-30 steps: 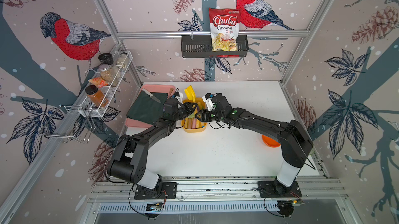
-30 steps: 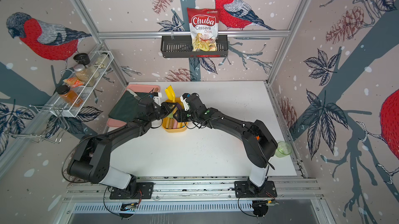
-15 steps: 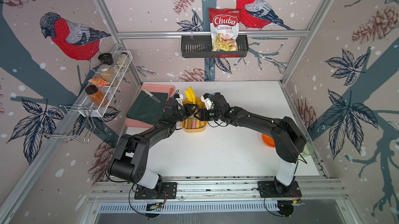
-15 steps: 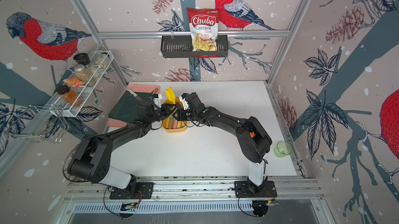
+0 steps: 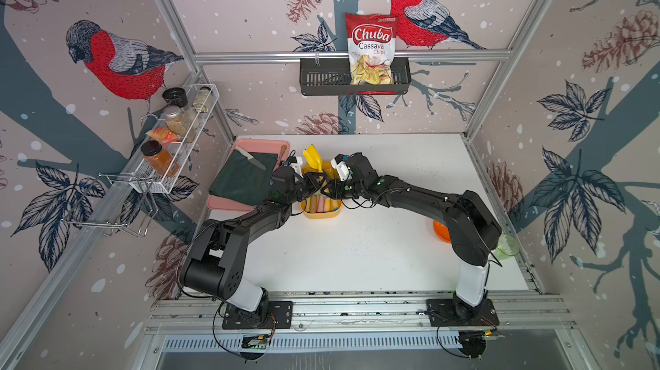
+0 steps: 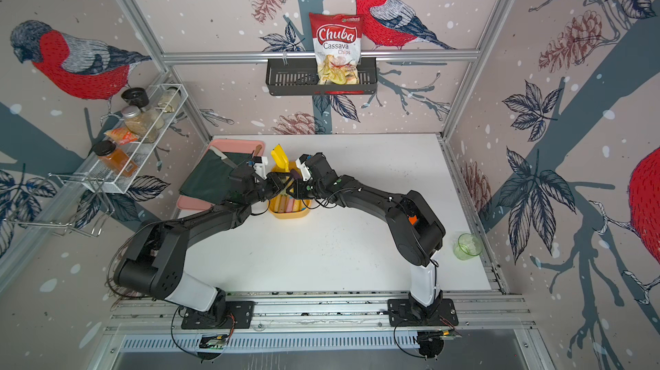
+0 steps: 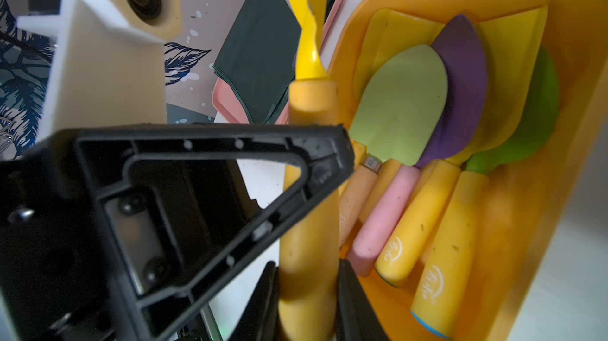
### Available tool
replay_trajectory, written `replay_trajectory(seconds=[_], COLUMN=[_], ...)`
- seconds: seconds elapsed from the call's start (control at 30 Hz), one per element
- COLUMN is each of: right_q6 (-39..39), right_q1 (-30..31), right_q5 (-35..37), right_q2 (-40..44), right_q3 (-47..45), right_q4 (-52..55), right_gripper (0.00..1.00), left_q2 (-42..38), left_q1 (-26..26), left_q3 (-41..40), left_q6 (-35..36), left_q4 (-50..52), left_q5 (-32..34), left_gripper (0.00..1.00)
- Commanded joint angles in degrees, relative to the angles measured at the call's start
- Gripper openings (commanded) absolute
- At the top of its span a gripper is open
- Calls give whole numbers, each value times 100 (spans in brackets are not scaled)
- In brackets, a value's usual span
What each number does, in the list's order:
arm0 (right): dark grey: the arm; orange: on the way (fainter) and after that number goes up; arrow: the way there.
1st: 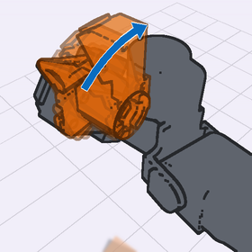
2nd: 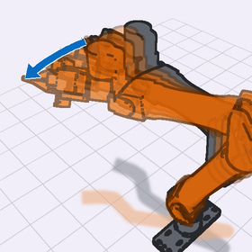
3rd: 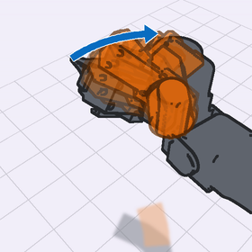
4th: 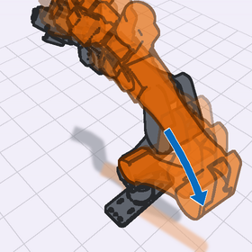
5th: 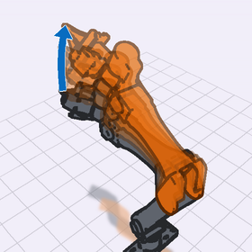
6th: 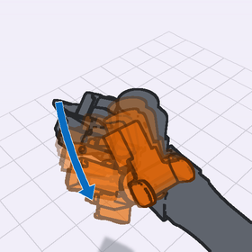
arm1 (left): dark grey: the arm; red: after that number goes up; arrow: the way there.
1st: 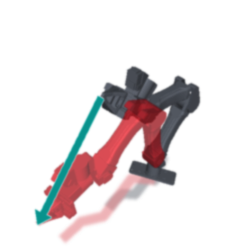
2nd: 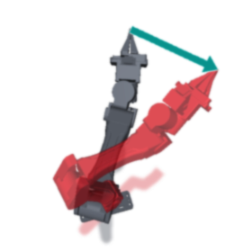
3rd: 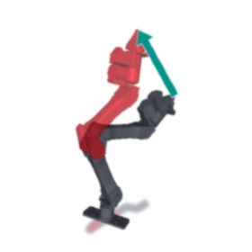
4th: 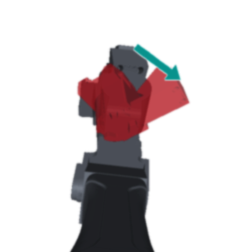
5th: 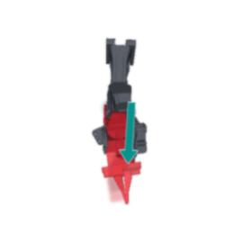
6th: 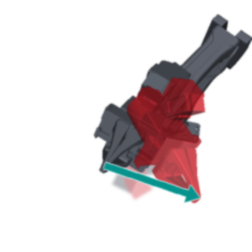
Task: Take the shovel out of the storage box
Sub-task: Pick up the shovel from the storage box.
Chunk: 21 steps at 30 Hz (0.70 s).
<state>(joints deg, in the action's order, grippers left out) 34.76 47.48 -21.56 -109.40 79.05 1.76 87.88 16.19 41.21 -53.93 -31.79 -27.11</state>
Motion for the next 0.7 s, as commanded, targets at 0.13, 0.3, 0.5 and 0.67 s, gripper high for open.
replay_trajectory(seconds=[0.13,0.3,0.5,0.67], right_q6=[52,92,54,272], right_q1=[-9,-81,-367,-1181], right_q5=[-136,-71,-7,-299], right_q2=[6,141,603,1140], right_q3=[-83,-202,-631,-1365], right_q4=[-293,-333,-269,-211], right_gripper=[19,14,14,14], left_q2=[-5,-133,-466,-639], left_q1=[0,-8,-130,-204], left_q3=[-17,-16,-21,218], left_q6=[-3,5,122,742], left_q4=[-281,-200,156,1193], left_q5=[-163,-101,85,477], left_gripper=[22,60,97,96])
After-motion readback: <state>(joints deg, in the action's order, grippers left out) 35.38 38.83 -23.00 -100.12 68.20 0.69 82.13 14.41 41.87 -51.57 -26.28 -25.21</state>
